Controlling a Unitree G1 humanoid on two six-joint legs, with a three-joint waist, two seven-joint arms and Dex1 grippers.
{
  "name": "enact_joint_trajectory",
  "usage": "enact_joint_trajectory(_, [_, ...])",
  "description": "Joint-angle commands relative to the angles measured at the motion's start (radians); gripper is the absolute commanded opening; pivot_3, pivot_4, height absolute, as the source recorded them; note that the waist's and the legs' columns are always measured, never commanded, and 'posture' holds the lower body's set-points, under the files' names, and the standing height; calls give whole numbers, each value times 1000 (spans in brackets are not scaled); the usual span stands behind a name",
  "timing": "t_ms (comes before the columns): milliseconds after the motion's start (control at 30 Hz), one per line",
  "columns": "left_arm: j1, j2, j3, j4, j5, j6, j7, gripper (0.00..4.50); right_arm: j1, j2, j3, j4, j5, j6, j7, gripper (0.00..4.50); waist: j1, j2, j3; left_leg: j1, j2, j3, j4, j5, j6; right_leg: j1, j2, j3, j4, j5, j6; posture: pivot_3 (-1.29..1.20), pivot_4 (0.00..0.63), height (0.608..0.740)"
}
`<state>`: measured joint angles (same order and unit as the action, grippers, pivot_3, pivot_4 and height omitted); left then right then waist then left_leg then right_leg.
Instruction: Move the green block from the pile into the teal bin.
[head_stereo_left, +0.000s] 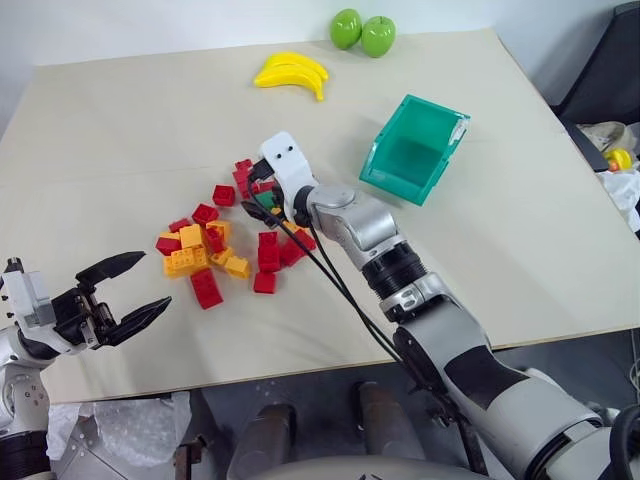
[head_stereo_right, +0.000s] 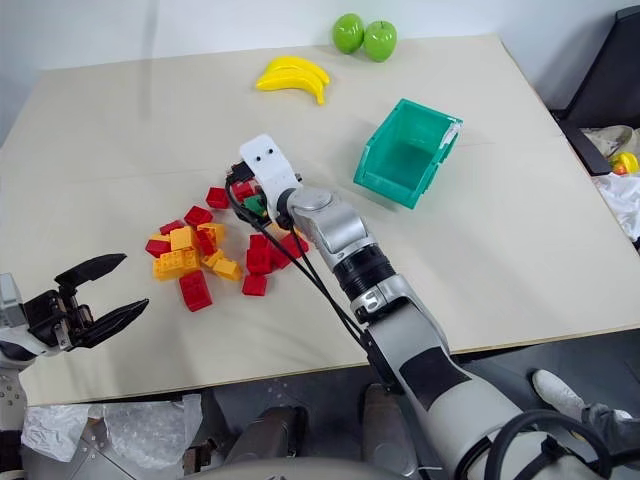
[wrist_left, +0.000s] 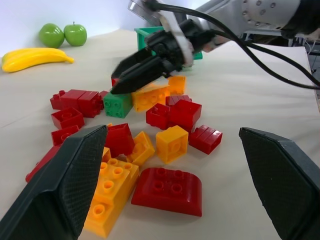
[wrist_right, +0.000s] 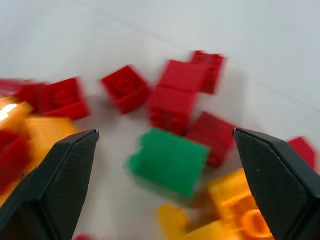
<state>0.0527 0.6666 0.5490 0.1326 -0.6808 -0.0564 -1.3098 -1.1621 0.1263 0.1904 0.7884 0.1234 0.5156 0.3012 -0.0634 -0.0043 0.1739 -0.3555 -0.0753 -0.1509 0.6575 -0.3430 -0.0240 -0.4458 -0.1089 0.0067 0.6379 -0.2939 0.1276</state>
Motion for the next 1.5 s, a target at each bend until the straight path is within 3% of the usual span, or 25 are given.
enact_joint_trajectory(33, [14,-6,30,-40,-24,-13,12,4500,-73,83,-23,118,-30,-91,-68,4480,-5,0,0,0,0,0,0,0,0,0,0,0,0,0,0,0,150,740])
enact_joint_trajectory(267, [32,-7,44,-52,-27,-14,25,4500,-123,116,-41,201,-25,-97,-44,4480,-27,0,0,0,1,0,0,0,0,0,0,1,1,0,0,0,150,740])
enact_joint_trajectory(600, [10,-6,44,-40,-21,-12,37,4500,-109,144,-12,147,-7,20,133,4480,-22,0,0,1,0,0,2,0,0,0,0,1,5,0,0,0,150,740])
enact_joint_trajectory(967, [-11,-6,39,-25,-10,-16,40,4500,-122,185,-7,257,-37,-83,70,4480,-21,0,0,1,0,0,3,0,0,0,0,1,6,0,0,0,150,740])
enact_joint_trajectory(1067, [-12,-7,38,-24,-9,-17,42,4500,-125,192,2,263,-40,-83,80,3906,-22,0,0,1,0,0,3,0,0,0,0,1,6,0,0,0,150,740])
enact_joint_trajectory(1200, [-16,-6,36,-19,-7,-20,45,4500,-117,194,37,234,-56,-70,130,2621,-23,0,0,1,0,0,3,0,0,0,0,1,6,0,0,0,150,740])
enact_joint_trajectory(1367, [-19,-8,34,-13,-7,-28,49,4500,-98,177,70,159,-58,-27,198,2512,-25,0,0,1,0,0,3,0,-1,0,0,1,6,0,0,0,150,740])
enact_joint_trajectory(1500, [-15,-12,35,-15,-8,-33,53,4500,-43,114,98,-23,-29,20,308,2512,-23,1,0,0,0,0,3,0,-1,-1,0,1,6,0,0,0,150,740])
